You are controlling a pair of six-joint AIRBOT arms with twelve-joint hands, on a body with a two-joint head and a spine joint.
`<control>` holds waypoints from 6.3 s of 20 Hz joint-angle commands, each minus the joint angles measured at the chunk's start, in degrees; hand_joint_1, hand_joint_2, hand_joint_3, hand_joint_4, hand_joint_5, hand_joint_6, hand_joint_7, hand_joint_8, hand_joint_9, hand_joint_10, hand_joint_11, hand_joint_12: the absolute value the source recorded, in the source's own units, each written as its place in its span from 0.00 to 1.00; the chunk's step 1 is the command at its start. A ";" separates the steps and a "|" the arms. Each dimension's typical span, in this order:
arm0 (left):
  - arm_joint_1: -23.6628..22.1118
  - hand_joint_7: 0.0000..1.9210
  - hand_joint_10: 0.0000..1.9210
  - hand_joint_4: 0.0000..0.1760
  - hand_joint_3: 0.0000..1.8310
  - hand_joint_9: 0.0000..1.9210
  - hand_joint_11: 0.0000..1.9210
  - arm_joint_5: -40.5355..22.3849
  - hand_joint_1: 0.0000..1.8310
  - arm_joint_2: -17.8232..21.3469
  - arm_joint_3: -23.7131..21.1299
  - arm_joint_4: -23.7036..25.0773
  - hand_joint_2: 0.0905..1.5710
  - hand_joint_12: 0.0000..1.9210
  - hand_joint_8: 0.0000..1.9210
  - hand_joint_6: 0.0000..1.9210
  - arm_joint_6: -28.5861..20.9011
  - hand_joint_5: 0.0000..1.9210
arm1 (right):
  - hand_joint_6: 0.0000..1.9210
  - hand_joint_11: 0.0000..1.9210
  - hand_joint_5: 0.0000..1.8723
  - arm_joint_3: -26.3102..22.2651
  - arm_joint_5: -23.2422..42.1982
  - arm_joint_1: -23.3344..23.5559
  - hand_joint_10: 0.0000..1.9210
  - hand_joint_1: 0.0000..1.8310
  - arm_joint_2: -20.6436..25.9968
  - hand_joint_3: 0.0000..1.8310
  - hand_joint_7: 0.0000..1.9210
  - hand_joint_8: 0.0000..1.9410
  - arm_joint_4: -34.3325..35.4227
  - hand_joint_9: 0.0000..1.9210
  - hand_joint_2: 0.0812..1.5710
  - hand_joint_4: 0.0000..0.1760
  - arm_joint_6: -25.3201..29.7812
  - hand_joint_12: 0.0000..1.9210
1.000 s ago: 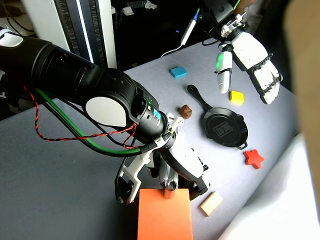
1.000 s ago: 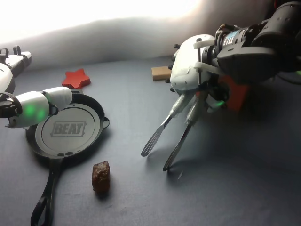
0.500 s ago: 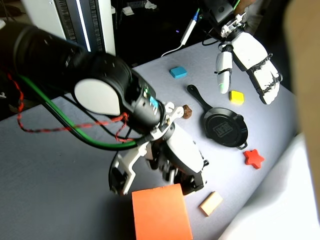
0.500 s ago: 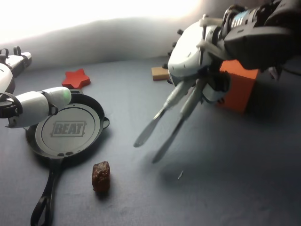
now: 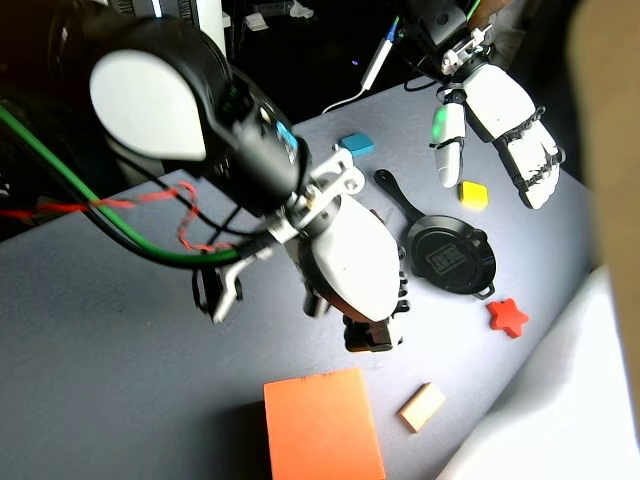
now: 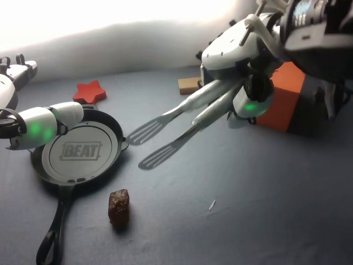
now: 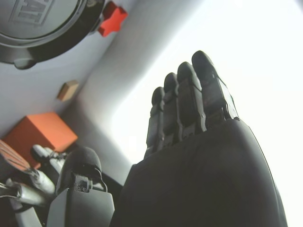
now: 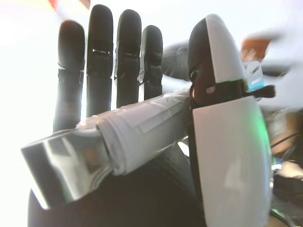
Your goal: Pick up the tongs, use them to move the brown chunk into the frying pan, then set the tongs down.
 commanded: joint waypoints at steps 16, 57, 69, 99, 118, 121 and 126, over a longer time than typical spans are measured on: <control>-0.14 0.11 0.00 0.00 0.00 0.10 0.00 -5.35 0.00 0.33 0.65 3.06 0.71 0.27 0.00 0.00 0.40 0.08 | 0.01 0.20 0.46 -12.04 -14.07 -4.91 0.04 0.58 -3.68 0.00 0.49 0.00 -31.02 0.46 0.76 0.00 35.22 0.70; -0.37 0.12 0.00 0.00 0.00 0.10 0.00 -5.35 0.00 0.34 2.03 2.59 0.71 0.29 0.00 0.00 0.28 0.09 | 0.01 0.18 0.47 -4.60 -10.88 -11.39 0.03 0.55 -11.64 0.00 0.49 0.01 -30.90 0.46 0.76 0.00 37.54 0.73; -0.24 0.10 0.00 0.00 0.00 0.09 0.00 -5.35 0.00 0.35 2.24 2.59 0.71 0.26 0.00 0.00 0.67 0.08 | 0.60 0.26 0.46 -4.31 -10.66 -10.93 0.09 0.61 -11.27 0.00 0.60 0.02 -30.90 0.56 0.74 0.00 36.58 0.75; -0.16 0.12 0.00 0.00 0.00 0.11 0.00 -5.35 0.00 0.36 3.38 2.62 0.71 0.31 0.00 0.00 1.07 0.09 | 1.00 0.89 0.69 -3.76 -7.01 -4.29 1.00 0.43 -7.76 0.00 0.79 1.00 -27.22 0.85 0.94 1.00 33.52 1.00; -0.38 0.11 0.00 0.00 0.00 0.10 0.00 -5.36 0.00 0.36 5.45 2.61 0.73 0.29 0.00 0.00 1.07 0.08 | 0.99 0.73 0.56 15.58 4.90 -12.28 1.00 0.25 -23.58 0.00 0.67 0.97 -48.28 0.72 0.98 0.00 39.49 1.00; -0.43 0.12 0.00 0.00 0.00 0.10 0.00 -5.37 0.00 0.37 5.25 2.61 0.73 0.30 0.00 0.00 1.07 0.09 | 0.85 0.59 0.44 15.58 4.88 -12.44 0.97 0.26 -23.69 0.00 0.60 0.82 -49.47 0.61 0.96 0.00 40.82 1.00; -0.44 0.11 0.00 0.00 0.00 0.10 0.00 -5.38 0.00 0.37 5.11 2.60 0.73 0.29 0.00 0.00 1.07 0.09 | 0.39 0.32 0.44 15.57 4.49 -12.01 0.64 0.26 -23.37 0.00 0.52 0.41 -49.47 0.44 0.92 0.00 40.81 0.91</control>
